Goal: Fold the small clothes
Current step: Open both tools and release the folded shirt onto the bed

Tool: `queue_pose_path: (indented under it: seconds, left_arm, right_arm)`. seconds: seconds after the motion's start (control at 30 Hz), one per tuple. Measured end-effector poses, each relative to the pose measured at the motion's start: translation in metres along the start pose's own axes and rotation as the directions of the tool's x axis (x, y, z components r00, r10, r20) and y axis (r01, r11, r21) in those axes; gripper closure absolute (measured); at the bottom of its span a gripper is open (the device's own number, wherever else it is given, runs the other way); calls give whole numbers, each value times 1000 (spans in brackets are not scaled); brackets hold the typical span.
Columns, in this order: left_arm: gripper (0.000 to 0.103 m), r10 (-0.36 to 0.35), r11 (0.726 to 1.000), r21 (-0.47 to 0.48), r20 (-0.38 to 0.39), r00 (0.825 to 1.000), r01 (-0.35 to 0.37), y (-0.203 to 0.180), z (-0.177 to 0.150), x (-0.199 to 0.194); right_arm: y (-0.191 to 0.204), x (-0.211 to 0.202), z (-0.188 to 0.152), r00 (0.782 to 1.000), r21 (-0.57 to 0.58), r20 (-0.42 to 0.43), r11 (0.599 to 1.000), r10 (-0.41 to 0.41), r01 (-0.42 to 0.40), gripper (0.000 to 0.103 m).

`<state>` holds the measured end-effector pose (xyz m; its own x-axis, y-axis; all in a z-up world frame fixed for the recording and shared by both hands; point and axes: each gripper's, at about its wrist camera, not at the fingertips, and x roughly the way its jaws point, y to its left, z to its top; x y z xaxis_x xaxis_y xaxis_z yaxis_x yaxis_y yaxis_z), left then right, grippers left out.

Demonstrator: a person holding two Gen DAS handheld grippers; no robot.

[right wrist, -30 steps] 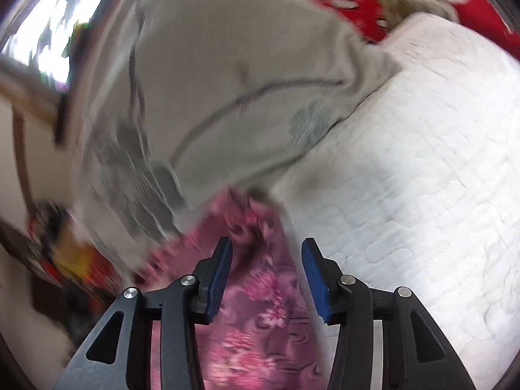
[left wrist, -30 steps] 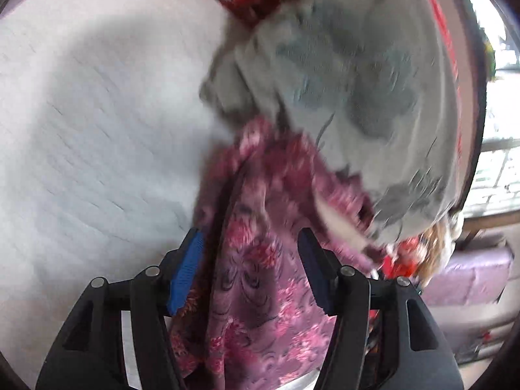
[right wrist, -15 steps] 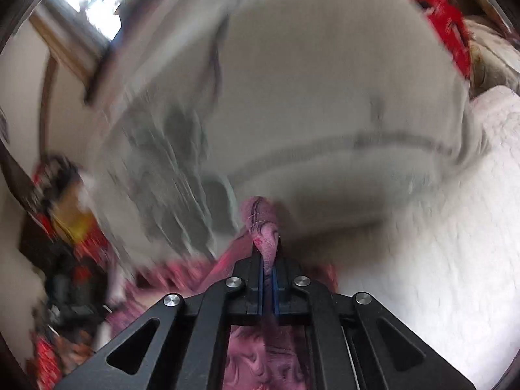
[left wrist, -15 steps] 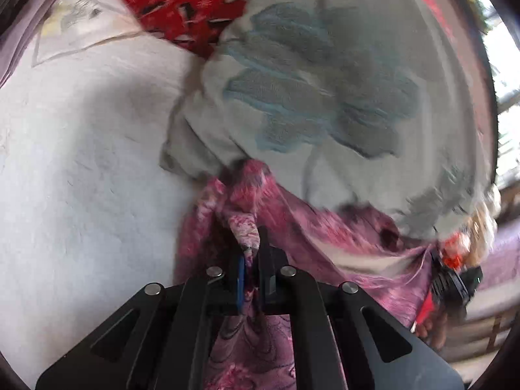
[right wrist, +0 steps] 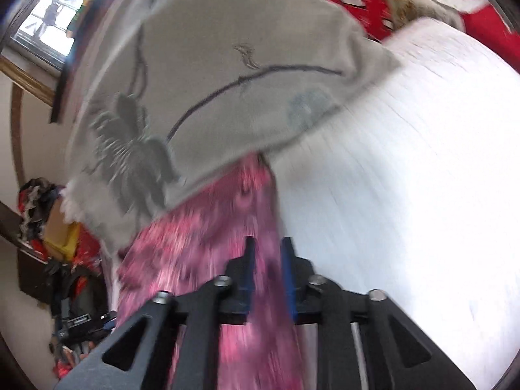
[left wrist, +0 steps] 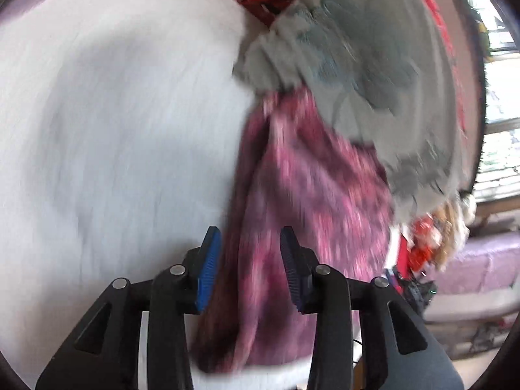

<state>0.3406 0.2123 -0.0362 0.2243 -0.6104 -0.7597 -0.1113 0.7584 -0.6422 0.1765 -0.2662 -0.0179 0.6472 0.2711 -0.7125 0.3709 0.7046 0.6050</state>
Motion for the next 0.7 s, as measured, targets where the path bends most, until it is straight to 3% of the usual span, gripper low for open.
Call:
queue_pose_path:
  seconds: [0.2, 0.27, 0.3, 0.37, 0.4, 0.43, 0.47, 0.5, 0.63, 0.7]
  left_arm:
    - [68, -139, 989, -62, -18, 990, 138, 1, -64, -6]
    - [63, -137, 989, -56, -11, 991, 136, -1, -80, -4]
    - [55, -123, 991, -54, -8, 992, 122, -1, -86, -3]
    - [54, -105, 992, -67, -1, 995, 104, -1, -89, 0]
    - [57, -72, 995, -72, 10, 997, 73, -3, -87, 4]
    - [71, -56, 995, -76, 15, 998, 57, -3, -85, 4]
    - [85, -40, 996, -79, 20, 999, 41, -5, -83, 6]
    - [99, -25, 996, -80, 20, 999, 27, -5, -81, 3]
    - [100, 53, 998, -43, 82, 995, -49, -10, -77, -14]
    - [100, 71, 997, -48, 74, 995, -68, -3, -76, -18]
  right_arm:
    - [-38, -45, -56, 999, 69, -43, 998, 9, -6, 67]
    - [-47, -49, -72, 997, 107, -64, 994, 40, -33, 64]
    - [-48, -48, -80, 996, 117, -71, 992, 56, -47, 64]
    - [-32, -37, -88, 997, 99, -59, 994, 57, -51, 64]
    - [-28, -37, -89, 997, 89, -51, 995, 53, -49, 64]
    - [-26, -36, -89, 998, 80, -47, 996, 53, -49, 64]
    - [-20, -34, -89, 997, 68, -50, 996, 57, -54, 73]
    - [-15, -33, -86, 996, 57, -52, 996, 68, -65, 94]
    - [2, -61, -72, 992, 7, 44, 993, 120, -121, 95]
    - [2, -74, -64, 990, -1, 88, 994, 107, -107, 99]
